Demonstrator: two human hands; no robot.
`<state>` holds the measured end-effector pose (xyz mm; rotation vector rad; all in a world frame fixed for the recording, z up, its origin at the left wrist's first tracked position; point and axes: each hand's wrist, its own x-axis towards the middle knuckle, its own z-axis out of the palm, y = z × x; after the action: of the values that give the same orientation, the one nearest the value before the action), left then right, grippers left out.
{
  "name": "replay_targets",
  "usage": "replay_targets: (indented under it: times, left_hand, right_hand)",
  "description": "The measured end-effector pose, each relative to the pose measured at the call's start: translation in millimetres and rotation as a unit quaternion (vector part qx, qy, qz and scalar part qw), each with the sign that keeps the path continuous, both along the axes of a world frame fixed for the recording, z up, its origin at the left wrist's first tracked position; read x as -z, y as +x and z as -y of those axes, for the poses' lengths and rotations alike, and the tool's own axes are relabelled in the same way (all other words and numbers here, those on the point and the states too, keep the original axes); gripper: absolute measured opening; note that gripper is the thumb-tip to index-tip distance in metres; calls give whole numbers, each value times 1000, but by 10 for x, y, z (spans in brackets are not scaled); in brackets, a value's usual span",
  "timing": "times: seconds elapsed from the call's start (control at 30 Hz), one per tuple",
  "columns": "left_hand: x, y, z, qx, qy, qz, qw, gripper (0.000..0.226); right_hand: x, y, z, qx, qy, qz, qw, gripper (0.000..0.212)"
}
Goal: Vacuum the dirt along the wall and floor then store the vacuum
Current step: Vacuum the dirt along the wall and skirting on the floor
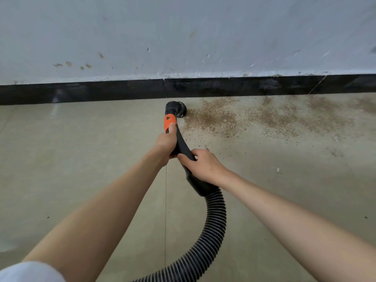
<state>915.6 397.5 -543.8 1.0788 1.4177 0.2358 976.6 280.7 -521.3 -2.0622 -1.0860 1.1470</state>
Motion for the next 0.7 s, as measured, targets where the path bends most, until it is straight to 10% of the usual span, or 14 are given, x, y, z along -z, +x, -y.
replay_targets:
  times: [0.7]
  left_hand:
    - [-111,7,98,3,-21,83,996,50]
  right_hand:
    - [-140,11,37,30,0,14,999,40]
